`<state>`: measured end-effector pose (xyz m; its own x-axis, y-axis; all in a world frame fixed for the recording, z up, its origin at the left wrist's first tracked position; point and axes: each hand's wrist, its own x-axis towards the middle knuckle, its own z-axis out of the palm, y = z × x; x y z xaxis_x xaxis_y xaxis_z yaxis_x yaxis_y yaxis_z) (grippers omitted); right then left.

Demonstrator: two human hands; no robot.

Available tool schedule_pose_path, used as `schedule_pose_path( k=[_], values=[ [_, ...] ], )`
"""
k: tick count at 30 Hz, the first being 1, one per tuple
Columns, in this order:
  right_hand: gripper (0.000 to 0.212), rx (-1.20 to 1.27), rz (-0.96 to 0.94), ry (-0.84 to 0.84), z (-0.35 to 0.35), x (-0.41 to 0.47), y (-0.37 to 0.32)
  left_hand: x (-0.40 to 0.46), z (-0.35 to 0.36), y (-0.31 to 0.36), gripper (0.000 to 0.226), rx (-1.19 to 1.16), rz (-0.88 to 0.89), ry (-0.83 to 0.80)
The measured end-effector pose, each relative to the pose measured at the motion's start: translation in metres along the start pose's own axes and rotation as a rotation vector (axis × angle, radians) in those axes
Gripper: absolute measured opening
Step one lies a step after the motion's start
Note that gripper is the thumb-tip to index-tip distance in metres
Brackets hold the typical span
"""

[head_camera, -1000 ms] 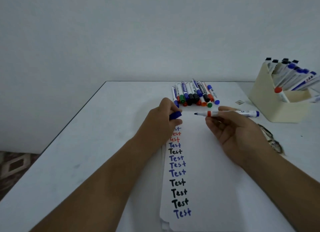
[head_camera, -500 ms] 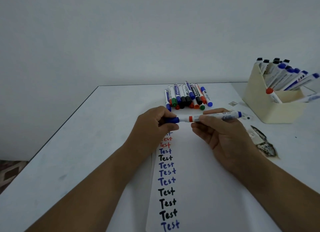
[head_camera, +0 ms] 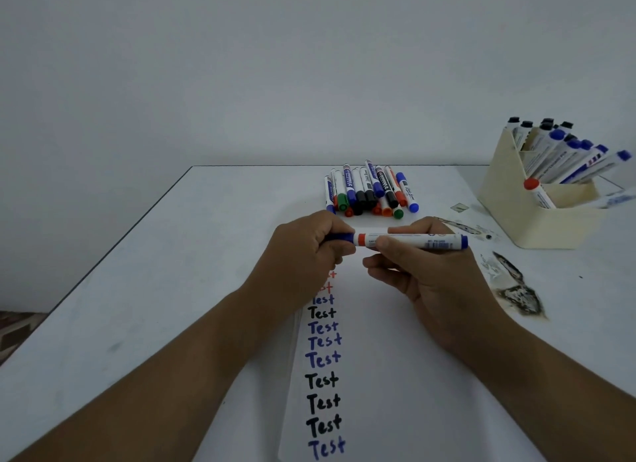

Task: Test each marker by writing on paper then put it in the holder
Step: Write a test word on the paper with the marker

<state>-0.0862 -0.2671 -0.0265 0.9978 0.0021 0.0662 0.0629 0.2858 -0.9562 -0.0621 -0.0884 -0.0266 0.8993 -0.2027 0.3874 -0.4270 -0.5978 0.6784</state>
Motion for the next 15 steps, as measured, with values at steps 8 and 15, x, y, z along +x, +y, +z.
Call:
schedule_pose_path(
  k=[8,15],
  values=[
    [0.035,0.015,0.045,0.033,-0.002,0.004,0.002,0.004,-0.005,-0.003,0.012,0.119,-0.015,-0.099],
    [0.016,-0.145,-0.029,0.132,-0.005,0.007,-0.001,0.012,-0.004,-0.029,0.095,0.389,-0.138,-0.282]
  ],
)
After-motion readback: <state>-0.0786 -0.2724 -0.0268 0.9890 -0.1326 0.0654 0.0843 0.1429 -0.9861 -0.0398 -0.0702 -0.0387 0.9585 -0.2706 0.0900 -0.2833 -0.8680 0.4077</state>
